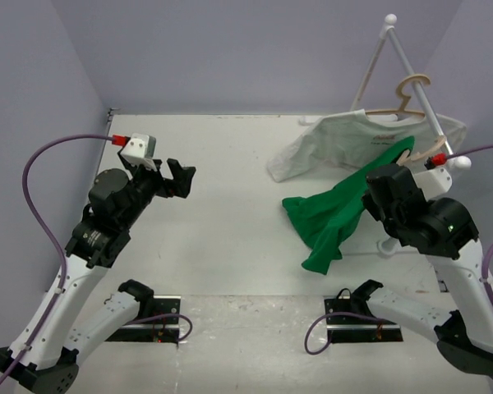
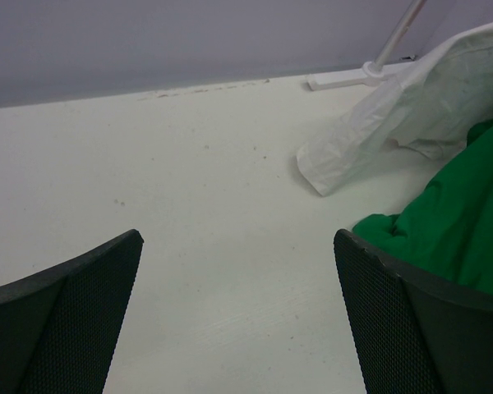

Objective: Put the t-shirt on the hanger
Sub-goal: Place the hanger at the clothesline.

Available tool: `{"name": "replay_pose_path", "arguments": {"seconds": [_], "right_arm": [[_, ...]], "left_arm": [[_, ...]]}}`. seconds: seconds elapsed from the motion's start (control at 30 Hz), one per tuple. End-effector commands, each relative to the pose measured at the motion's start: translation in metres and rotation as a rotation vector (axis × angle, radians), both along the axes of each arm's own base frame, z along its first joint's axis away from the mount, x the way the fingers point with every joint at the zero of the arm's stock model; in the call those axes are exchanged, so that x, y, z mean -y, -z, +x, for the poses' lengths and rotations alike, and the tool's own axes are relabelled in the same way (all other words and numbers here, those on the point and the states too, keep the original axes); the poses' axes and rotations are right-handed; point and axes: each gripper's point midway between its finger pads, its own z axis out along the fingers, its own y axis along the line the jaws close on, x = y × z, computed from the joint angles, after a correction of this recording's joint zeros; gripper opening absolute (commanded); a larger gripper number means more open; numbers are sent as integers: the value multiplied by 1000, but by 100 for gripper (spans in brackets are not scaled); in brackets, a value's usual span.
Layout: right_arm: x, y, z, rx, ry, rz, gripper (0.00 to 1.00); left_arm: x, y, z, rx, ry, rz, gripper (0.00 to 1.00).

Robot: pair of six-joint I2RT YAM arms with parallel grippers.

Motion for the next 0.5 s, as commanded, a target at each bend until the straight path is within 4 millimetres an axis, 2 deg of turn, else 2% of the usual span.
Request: {"name": "replay_pose_path", "arguments": {"seconds": [0.0, 0.1, 0.2, 0.47], "right_arm": [[32, -31, 7, 47, 138, -132, 0], [43, -37, 13, 34, 177, -187, 0], [58, -35, 16, -11, 216, -243, 0], [69, -23, 21, -56, 225, -326, 0]], "left_arm": [[4, -2, 6, 26, 20, 15, 100], [5, -1, 6, 25, 25, 23, 100], [5, -2, 6, 31, 24, 26, 100], [10, -3, 6, 32, 49, 16, 100]]}}
